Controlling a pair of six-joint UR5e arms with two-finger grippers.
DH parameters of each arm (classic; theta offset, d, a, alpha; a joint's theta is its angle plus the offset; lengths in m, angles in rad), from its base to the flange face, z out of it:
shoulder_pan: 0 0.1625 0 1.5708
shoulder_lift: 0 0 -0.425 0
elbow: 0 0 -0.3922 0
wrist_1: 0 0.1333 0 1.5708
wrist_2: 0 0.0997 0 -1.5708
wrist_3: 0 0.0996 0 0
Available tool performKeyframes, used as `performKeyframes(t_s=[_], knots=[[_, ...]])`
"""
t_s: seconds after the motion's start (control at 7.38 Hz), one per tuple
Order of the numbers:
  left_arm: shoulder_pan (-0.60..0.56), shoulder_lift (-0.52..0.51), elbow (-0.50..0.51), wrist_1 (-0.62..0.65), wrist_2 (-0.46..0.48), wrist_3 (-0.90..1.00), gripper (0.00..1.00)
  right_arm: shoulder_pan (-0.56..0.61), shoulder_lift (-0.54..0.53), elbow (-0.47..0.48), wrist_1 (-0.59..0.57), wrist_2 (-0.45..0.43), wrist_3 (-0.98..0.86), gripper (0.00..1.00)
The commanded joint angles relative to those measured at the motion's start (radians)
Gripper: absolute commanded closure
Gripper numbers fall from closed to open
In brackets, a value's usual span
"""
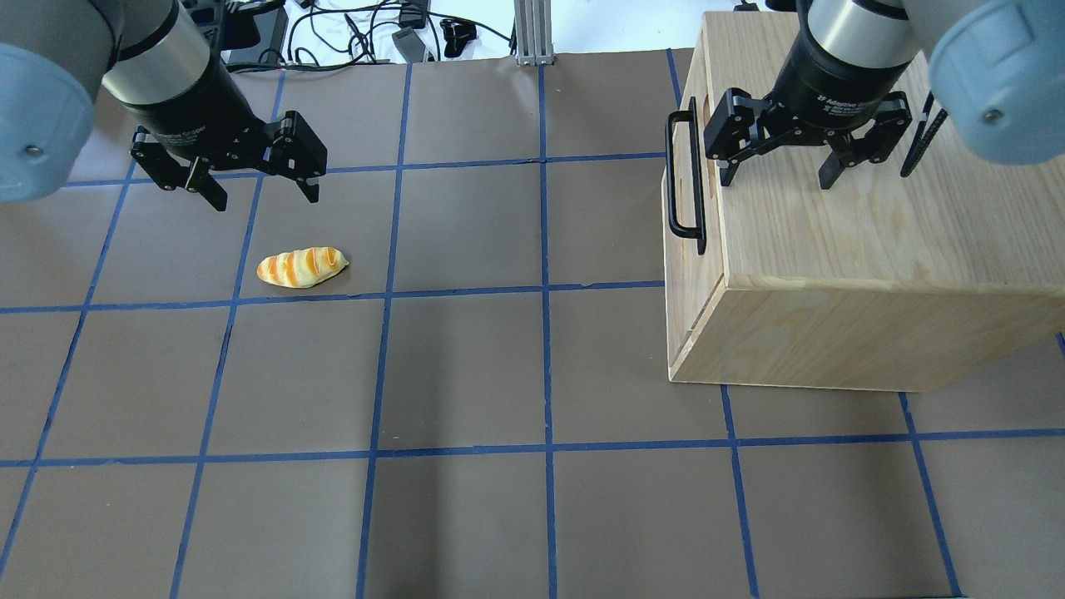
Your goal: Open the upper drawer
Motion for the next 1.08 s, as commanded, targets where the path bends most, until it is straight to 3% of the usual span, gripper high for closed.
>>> performKeyframes(t_s=[0.0, 0.95], knots=[[0.0, 0.0, 0.0, -0.002, 0.002, 0.0, 0.0, 0.0, 0.0, 0.0, 0.0, -0.001, 0.0, 0.0], [0.006, -0.009, 0.001, 0.004, -0.007, -0.006, 0.0, 0.0, 0.0, 0.0, 0.0, 0.0, 0.0, 0.0]])
